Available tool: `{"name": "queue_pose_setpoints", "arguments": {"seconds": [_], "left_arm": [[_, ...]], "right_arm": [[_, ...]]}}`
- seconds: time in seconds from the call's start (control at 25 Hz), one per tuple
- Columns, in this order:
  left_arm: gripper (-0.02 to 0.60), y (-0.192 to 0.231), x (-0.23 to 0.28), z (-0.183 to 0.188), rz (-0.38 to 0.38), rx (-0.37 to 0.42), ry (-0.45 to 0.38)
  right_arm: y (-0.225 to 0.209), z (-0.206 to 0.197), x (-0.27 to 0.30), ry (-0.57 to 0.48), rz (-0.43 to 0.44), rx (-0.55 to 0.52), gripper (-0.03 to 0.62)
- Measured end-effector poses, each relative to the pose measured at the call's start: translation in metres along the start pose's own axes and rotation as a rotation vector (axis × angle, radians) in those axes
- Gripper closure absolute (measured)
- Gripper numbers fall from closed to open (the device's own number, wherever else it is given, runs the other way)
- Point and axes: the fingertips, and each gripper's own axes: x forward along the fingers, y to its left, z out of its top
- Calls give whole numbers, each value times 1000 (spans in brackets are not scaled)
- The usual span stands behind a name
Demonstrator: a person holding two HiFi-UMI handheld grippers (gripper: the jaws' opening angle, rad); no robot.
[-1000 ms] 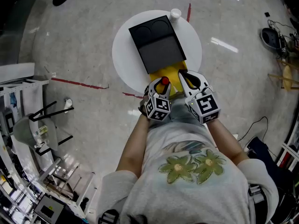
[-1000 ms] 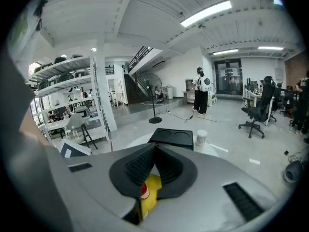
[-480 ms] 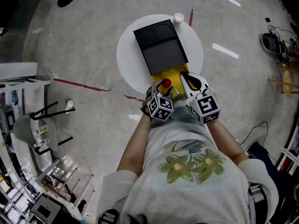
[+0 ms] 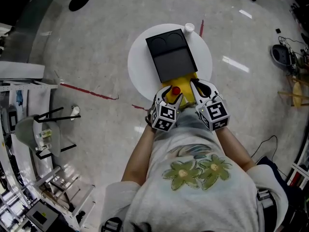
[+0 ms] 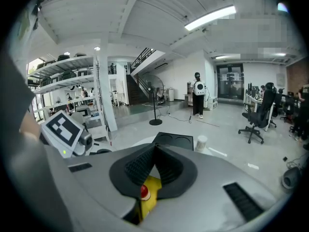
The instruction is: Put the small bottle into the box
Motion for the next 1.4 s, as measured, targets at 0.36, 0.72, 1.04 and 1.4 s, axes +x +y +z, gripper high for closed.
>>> {"name": "queue_pose_setpoints", "arguments": {"seconds": [0.36, 0.72, 1.04, 1.4], "left_arm": [[480, 40, -69, 77, 134, -99, -234], [581, 43, -106, 110, 178, -123, -354], [581, 41, -113, 119, 170, -103, -373], [581, 47, -110, 107, 176, -109, -346]], "right_arm": [[8, 11, -10, -19, 8, 0, 592], [17, 22, -16, -49, 47, -9, 593], [26, 30, -16, -75, 68, -17, 593], [26, 29, -11, -83, 59, -18, 593]]}}
